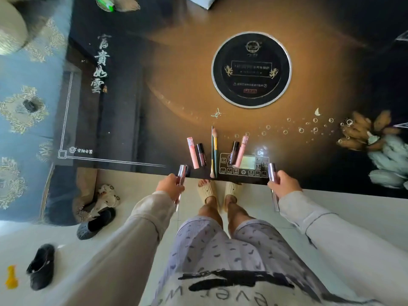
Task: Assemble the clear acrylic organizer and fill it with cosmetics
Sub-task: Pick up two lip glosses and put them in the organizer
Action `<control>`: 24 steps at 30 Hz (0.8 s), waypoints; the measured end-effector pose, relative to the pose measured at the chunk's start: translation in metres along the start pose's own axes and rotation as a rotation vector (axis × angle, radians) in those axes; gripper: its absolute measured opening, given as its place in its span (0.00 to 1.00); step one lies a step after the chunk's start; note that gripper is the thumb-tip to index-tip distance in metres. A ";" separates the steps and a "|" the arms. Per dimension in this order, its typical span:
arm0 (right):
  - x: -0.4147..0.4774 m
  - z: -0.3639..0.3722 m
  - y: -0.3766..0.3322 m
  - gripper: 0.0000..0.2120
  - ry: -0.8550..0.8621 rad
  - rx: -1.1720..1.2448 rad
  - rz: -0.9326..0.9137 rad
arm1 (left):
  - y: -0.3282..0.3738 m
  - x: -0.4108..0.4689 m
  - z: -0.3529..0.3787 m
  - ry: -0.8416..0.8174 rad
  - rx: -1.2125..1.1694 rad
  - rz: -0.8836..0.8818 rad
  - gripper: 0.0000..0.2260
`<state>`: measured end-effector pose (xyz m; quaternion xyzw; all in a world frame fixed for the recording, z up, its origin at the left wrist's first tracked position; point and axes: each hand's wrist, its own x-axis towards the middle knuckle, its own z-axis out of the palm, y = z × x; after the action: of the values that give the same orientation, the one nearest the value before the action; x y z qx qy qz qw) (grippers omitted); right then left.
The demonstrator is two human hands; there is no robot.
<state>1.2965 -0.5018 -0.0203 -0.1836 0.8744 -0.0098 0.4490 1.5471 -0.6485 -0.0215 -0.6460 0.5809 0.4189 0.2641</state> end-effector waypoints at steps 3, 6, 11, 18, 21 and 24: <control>-0.016 0.001 0.033 0.07 0.028 0.015 0.043 | -0.019 -0.022 0.012 -0.031 -0.025 -0.023 0.14; -0.027 0.005 0.061 0.10 0.016 0.042 0.056 | -0.034 -0.037 0.027 -0.043 -0.021 -0.035 0.13; -0.035 0.006 0.087 0.03 0.003 0.052 0.070 | -0.045 -0.042 0.038 -0.035 0.200 -0.025 0.14; -0.069 0.031 0.120 0.04 0.024 0.271 0.185 | -0.014 -0.026 0.020 -0.046 0.505 0.129 0.14; -0.096 0.055 0.131 0.05 0.081 0.407 0.297 | 0.012 -0.017 0.013 -0.079 0.614 0.232 0.14; -0.119 0.081 0.137 0.03 0.179 0.585 0.403 | 0.039 -0.009 0.006 -0.091 0.716 0.321 0.14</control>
<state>1.3807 -0.3230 -0.0002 0.1302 0.8891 -0.1868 0.3970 1.5080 -0.6460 -0.0109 -0.3950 0.7715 0.2538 0.4294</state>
